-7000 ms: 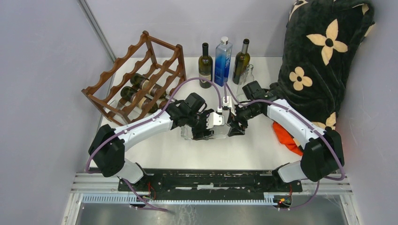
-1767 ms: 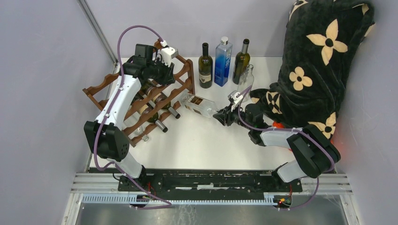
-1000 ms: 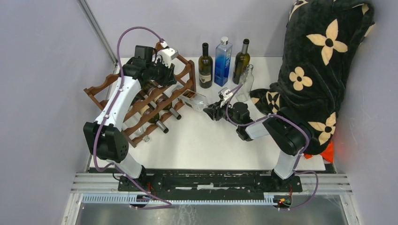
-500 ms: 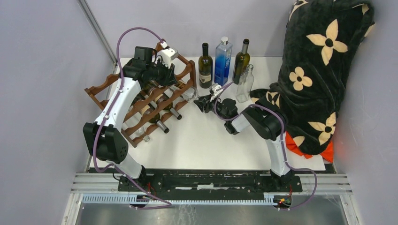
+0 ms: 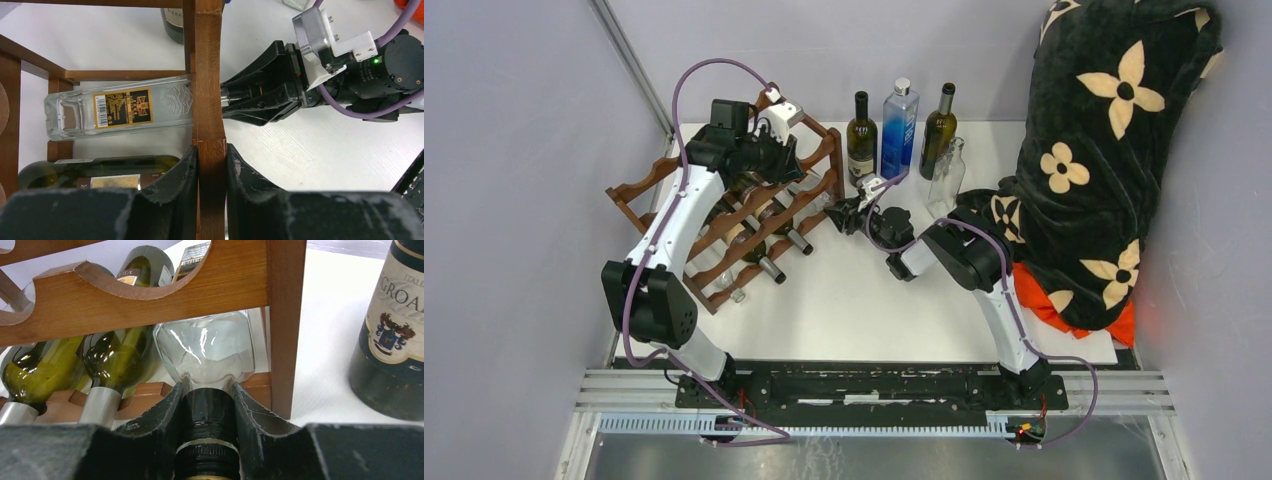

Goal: Put the wine bottle on the wine rack
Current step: Place the wine bottle in the wine rack.

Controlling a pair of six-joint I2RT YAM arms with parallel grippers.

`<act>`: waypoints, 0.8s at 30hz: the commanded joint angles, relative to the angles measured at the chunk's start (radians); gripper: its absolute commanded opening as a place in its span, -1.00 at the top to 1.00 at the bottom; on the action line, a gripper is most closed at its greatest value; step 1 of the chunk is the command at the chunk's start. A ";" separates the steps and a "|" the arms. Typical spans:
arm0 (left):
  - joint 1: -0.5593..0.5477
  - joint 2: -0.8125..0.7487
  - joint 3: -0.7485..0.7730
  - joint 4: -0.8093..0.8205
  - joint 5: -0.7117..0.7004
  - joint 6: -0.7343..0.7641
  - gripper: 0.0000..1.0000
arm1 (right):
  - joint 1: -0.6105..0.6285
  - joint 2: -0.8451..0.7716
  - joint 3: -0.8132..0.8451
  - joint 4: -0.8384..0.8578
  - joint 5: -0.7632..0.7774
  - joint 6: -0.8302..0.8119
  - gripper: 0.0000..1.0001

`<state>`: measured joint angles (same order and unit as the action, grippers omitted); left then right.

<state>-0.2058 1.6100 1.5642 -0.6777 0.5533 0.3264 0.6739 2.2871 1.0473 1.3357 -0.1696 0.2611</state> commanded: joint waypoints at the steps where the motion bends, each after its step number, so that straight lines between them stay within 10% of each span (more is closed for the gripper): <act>1: -0.019 0.012 0.001 0.063 0.152 -0.084 0.70 | 0.010 -0.007 0.115 0.385 0.026 0.026 1.00; 24: -0.020 0.034 -0.004 0.073 0.160 -0.098 0.71 | 0.035 0.067 0.205 0.329 0.032 0.024 0.86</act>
<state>-0.2047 1.6249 1.5639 -0.6491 0.5823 0.3038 0.6960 2.3863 1.1893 1.3415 -0.1024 0.2653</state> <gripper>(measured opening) 0.280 0.385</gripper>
